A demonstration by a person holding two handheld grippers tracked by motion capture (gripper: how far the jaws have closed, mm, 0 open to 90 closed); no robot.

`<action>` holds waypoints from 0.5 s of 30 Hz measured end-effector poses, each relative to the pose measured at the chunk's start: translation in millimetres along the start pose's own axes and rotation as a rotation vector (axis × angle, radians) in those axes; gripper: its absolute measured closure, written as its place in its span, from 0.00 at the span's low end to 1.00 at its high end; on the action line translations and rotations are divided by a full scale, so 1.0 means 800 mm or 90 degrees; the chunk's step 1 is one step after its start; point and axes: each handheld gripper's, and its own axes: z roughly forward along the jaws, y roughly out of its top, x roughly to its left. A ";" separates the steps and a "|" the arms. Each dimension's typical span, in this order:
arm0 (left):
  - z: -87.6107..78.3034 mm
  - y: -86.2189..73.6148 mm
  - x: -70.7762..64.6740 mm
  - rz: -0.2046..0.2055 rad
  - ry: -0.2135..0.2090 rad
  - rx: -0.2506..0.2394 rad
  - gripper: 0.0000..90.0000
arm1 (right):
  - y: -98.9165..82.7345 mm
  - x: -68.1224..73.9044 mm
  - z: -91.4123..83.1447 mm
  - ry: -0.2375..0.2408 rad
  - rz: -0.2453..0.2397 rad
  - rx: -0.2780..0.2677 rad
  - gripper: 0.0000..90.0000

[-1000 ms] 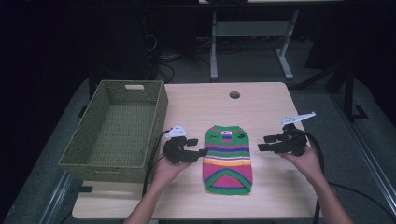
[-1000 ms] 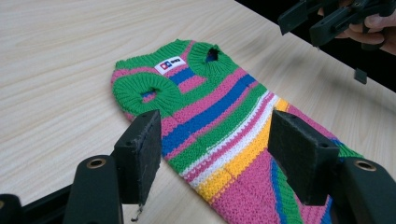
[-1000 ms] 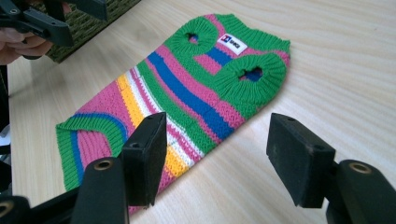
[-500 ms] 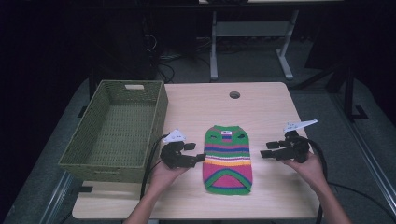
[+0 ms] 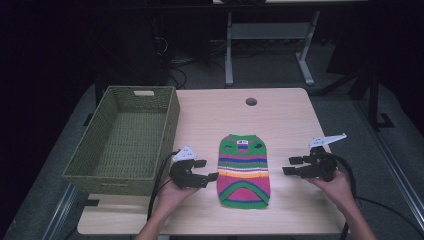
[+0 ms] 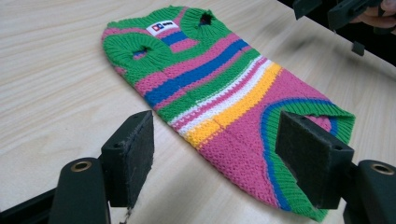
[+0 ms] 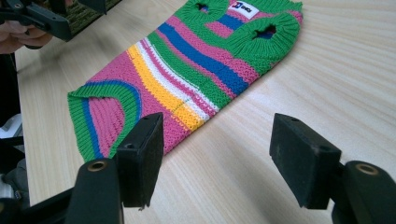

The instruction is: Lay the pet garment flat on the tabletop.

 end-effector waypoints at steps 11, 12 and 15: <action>-0.004 -0.008 -0.006 0.004 -0.003 0.011 0.30 | -0.017 0.005 -0.008 -0.007 0.001 -0.006 0.36; -0.005 -0.009 -0.007 0.003 -0.002 0.010 0.29 | -0.017 0.006 -0.009 -0.011 0.000 -0.013 0.36; -0.007 -0.011 -0.007 0.001 -0.002 0.011 0.29 | -0.020 0.007 -0.012 -0.017 -0.006 -0.017 0.35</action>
